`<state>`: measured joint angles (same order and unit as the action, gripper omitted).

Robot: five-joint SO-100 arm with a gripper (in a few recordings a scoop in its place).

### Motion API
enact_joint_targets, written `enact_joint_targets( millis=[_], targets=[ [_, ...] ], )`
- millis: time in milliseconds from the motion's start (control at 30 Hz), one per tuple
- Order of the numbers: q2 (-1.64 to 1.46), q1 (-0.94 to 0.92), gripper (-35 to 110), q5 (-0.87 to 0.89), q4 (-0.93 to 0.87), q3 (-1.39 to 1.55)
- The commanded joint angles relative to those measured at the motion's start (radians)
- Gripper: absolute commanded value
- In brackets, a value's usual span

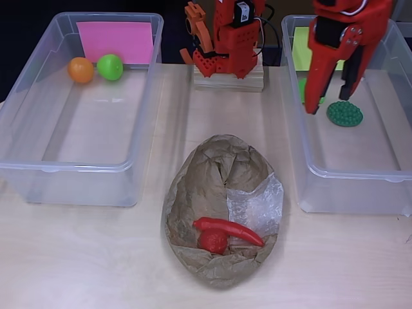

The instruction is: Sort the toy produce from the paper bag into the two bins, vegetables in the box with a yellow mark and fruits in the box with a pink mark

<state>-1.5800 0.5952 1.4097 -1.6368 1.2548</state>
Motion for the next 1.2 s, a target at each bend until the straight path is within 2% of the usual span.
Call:
enact_joint_targets(
  millis=[0, 133, 233, 400, 633, 900, 1167],
  targets=[
    [-0.043, -0.156, 30, -0.218, 0.005, 0.009],
    [0.000, -0.314, 38, -0.362, 0.064, 0.078],
    [0.083, -0.399, 42, -0.382, 0.150, 0.109],
    [0.264, -0.472, 41, -0.229, 0.225, 0.038],
    [0.500, -0.463, 38, -0.017, 0.249, -0.179],
    [0.690, -0.439, 37, 0.034, 0.227, -0.373],
    [0.847, -0.439, 42, 0.034, 0.198, -0.526]
  ],
)
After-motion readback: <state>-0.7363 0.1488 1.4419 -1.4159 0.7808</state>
